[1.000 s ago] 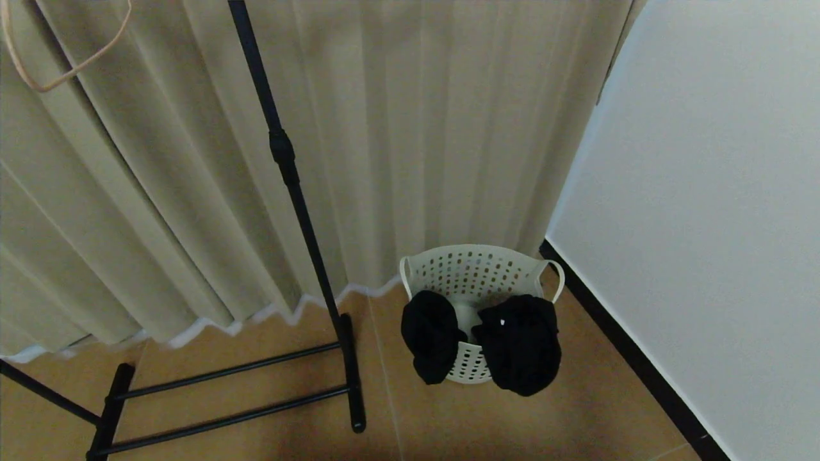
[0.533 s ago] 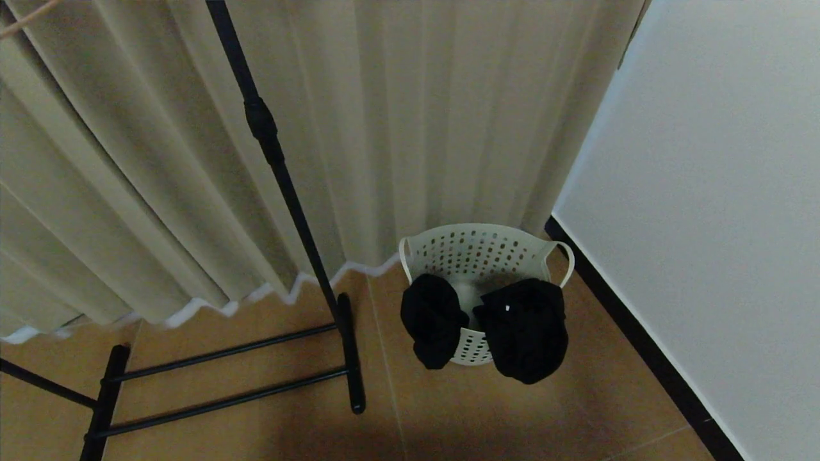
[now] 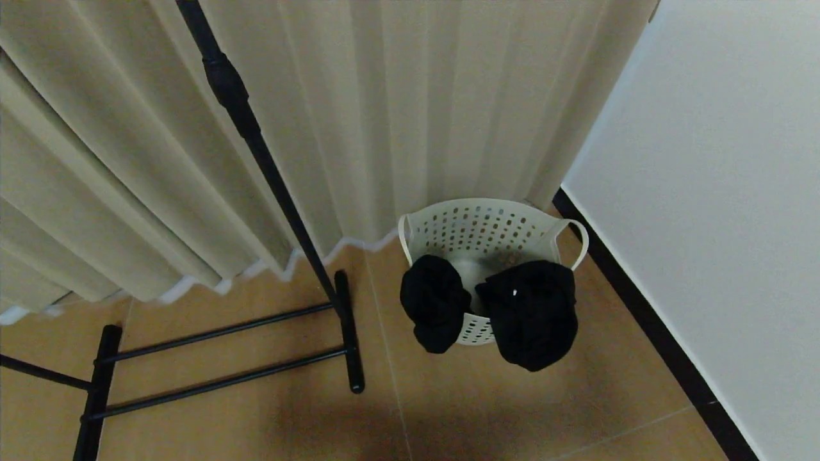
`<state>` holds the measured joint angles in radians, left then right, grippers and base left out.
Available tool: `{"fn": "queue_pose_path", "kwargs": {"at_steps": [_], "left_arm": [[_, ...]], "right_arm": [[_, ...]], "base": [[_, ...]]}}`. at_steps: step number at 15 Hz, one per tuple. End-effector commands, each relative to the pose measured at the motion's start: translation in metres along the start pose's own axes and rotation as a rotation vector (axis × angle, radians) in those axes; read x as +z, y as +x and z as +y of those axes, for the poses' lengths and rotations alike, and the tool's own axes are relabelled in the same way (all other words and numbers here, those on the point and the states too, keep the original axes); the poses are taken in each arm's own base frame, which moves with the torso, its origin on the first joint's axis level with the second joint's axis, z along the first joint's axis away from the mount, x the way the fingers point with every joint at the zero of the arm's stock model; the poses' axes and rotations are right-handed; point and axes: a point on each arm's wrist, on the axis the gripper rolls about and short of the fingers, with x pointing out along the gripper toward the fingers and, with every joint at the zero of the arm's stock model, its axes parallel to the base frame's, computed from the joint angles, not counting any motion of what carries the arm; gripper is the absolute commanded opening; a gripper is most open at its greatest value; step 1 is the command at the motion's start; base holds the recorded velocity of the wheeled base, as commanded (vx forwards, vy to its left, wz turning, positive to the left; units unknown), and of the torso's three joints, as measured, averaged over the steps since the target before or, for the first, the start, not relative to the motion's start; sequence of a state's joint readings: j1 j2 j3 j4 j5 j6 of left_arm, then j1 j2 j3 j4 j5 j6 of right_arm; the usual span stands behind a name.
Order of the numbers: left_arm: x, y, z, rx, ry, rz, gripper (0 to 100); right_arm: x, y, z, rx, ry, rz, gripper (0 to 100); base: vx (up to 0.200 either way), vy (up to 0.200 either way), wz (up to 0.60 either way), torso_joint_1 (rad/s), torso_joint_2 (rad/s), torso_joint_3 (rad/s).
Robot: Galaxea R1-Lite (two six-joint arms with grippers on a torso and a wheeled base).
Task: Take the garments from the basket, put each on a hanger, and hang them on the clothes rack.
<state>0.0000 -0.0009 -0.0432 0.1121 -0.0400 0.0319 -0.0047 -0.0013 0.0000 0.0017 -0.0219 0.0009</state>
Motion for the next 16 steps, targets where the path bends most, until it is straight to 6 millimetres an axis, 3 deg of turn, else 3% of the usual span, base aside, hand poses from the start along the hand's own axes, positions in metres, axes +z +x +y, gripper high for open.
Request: {"fn": "queue_pose_path", "kwargs": {"at_steps": [1,8,10,11,14,16], "left_arm": [[0.0,0.0,0.0,0.0,-0.001,0.001,100],[0.0,0.0,0.0,-0.003,-0.001,0.001,100],[0.0,0.0,0.0,-0.004,-0.006,-0.001,100],[0.0,0.0,0.0,-0.003,-0.011,-0.001,100],[0.001,0.0,0.0,-0.003,-0.027,-0.002,100],[0.001,0.0,0.0,-0.003,-0.027,-0.002,100]], "right_arm": [[0.0,0.0,0.0,0.001,0.001,0.001,100],[0.0,0.0,0.0,0.001,0.004,0.006,100],[0.005,0.011,0.0,0.004,-0.009,0.2,100],[0.014,0.026,0.001,0.045,-0.022,0.3,100],[0.052,0.091,0.011,0.136,-0.065,0.372,100],[0.066,0.133,0.017,0.151,-0.15,0.422,100]], "base": [[0.0,0.0,0.0,0.002,0.0,-0.188],[0.0,0.0,0.0,0.003,0.0,-0.198],[0.0,0.0,0.0,-0.002,0.0,-0.161],[0.0,0.0,0.0,0.007,-0.01,-0.076],[0.0,0.0,0.0,0.0,0.0,0.0],[0.0,0.0,0.0,0.0,0.0,0.0]]}}
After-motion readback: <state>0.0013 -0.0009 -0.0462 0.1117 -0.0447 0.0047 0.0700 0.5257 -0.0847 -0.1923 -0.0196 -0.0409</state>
